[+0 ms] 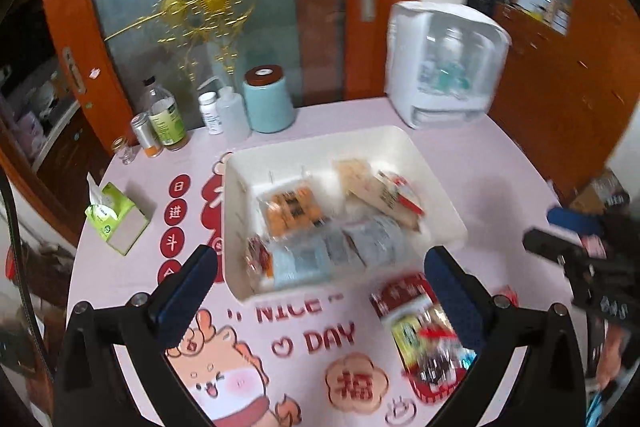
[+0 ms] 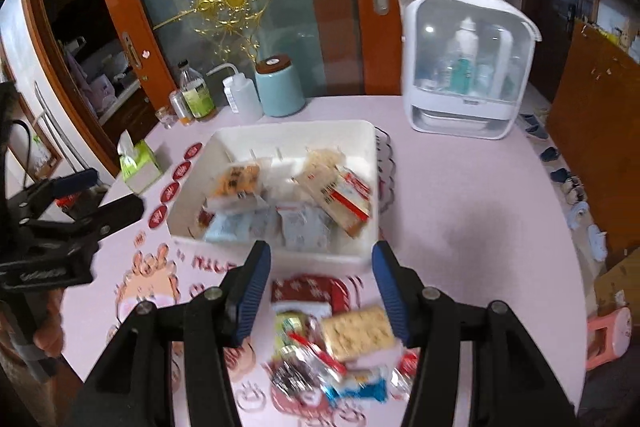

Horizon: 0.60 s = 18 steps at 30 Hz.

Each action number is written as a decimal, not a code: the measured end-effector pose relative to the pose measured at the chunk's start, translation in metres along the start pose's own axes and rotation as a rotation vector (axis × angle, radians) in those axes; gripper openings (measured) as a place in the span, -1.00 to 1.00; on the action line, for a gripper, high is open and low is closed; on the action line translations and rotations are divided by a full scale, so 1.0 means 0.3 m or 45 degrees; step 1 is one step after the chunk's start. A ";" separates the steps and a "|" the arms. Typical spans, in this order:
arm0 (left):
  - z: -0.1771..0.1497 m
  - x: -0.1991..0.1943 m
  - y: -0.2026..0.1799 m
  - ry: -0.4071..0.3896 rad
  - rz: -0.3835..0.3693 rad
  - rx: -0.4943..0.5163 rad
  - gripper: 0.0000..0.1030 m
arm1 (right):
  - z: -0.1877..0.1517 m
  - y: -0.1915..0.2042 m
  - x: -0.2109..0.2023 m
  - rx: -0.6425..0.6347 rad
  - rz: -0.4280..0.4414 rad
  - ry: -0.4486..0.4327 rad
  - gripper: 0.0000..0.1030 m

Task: Organize snacks
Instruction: 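Move both tools back over the remaining snacks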

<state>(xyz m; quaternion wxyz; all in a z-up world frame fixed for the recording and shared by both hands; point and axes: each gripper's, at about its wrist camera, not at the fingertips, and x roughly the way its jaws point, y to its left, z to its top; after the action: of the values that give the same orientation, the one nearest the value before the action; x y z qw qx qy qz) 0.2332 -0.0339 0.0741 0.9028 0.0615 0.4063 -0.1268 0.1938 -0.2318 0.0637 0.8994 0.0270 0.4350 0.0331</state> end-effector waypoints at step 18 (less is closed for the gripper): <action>-0.406 0.027 -0.284 0.101 -0.283 0.217 0.99 | -0.339 -0.185 -0.014 0.080 -0.092 0.103 0.04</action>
<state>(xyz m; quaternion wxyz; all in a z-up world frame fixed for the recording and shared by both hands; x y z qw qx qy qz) 0.1271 -0.0911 -0.0134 0.8579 0.0976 0.4338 -0.2573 0.1133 -0.2854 -0.0003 0.8805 0.0381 0.4724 -0.0121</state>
